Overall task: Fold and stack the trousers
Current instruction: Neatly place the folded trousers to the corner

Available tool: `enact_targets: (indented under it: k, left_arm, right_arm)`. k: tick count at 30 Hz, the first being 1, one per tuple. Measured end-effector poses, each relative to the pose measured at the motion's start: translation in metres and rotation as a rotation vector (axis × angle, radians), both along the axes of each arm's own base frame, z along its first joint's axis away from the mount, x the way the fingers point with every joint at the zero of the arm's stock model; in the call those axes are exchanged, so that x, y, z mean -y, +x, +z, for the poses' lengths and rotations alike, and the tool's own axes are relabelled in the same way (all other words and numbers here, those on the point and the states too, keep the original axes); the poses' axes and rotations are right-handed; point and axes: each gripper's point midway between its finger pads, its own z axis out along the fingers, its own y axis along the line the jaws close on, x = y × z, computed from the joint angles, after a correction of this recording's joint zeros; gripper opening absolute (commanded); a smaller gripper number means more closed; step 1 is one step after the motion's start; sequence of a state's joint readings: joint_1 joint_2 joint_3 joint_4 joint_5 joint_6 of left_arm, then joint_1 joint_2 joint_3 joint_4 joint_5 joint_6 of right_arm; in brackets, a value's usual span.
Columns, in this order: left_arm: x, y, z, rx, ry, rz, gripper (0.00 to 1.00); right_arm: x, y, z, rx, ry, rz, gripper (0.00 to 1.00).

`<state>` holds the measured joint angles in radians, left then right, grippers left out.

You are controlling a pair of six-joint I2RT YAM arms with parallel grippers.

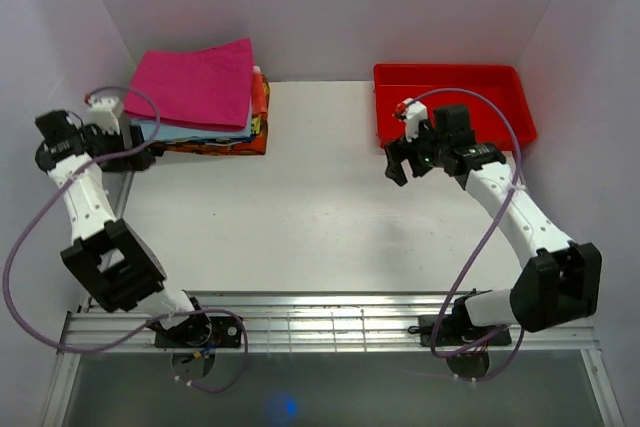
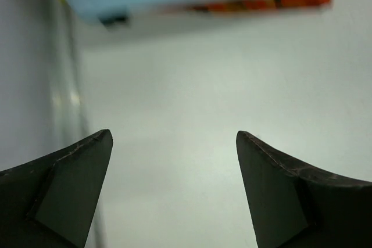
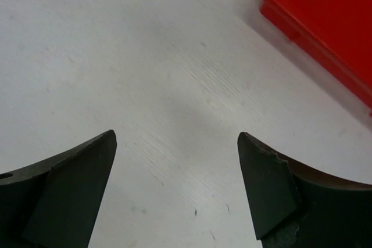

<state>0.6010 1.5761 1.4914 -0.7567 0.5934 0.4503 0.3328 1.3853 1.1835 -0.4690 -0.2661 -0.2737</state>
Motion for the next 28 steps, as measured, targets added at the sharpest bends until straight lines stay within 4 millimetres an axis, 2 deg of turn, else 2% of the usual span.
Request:
enact_targets:
  k: [1,2,3,4,6,8,12,15,17,21,28]
  left_arm:
    - [0.022,-0.033,-0.021,-0.071,-0.031,-0.028,0.98]
    - [0.038,-0.056,-0.034,-0.121,-0.061,-0.046,0.98]
    - [0.052,-0.073,-0.045,-0.154,-0.084,-0.066,0.98]
    - [0.066,-0.088,-0.052,-0.179,-0.104,-0.085,0.98]
    - [0.082,-0.099,-0.06,-0.196,-0.133,-0.113,0.98]
    - [0.091,-0.097,-0.063,-0.199,-0.149,-0.135,0.98]
    - [0.124,-0.077,-0.073,-0.218,-0.191,-0.196,0.98]
    - [0.15,-0.065,-0.078,-0.235,-0.223,-0.235,0.98]
    - [0.16,-0.06,-0.077,-0.235,-0.238,-0.243,0.98]
    - [0.167,-0.056,-0.075,-0.233,-0.254,-0.234,0.98]
    - [0.169,-0.054,-0.074,-0.233,-0.266,-0.216,0.98]
  right_arm:
    - [0.018,-0.006,-0.004,-0.014,-0.006,-0.033,0.9]
    - [0.045,-0.014,-0.008,-0.027,-0.017,-0.094,0.9]
    - [0.064,-0.018,-0.012,-0.036,-0.023,-0.142,0.9]
    - [0.083,-0.023,-0.016,-0.048,-0.03,-0.195,0.9]
    - [0.105,-0.037,-0.026,-0.077,-0.034,-0.257,0.9]
    - [0.11,-0.051,-0.035,-0.102,-0.032,-0.269,0.9]
    - [0.105,-0.077,-0.054,-0.161,-0.006,-0.253,0.9]
    - [0.105,-0.086,-0.055,-0.172,0.0,-0.253,0.9]
    - [0.105,-0.087,-0.051,-0.155,0.003,-0.253,0.9]
    - [0.105,-0.087,-0.049,-0.146,0.005,-0.253,0.9]
    - [0.105,-0.087,-0.049,-0.148,0.006,-0.253,0.9]
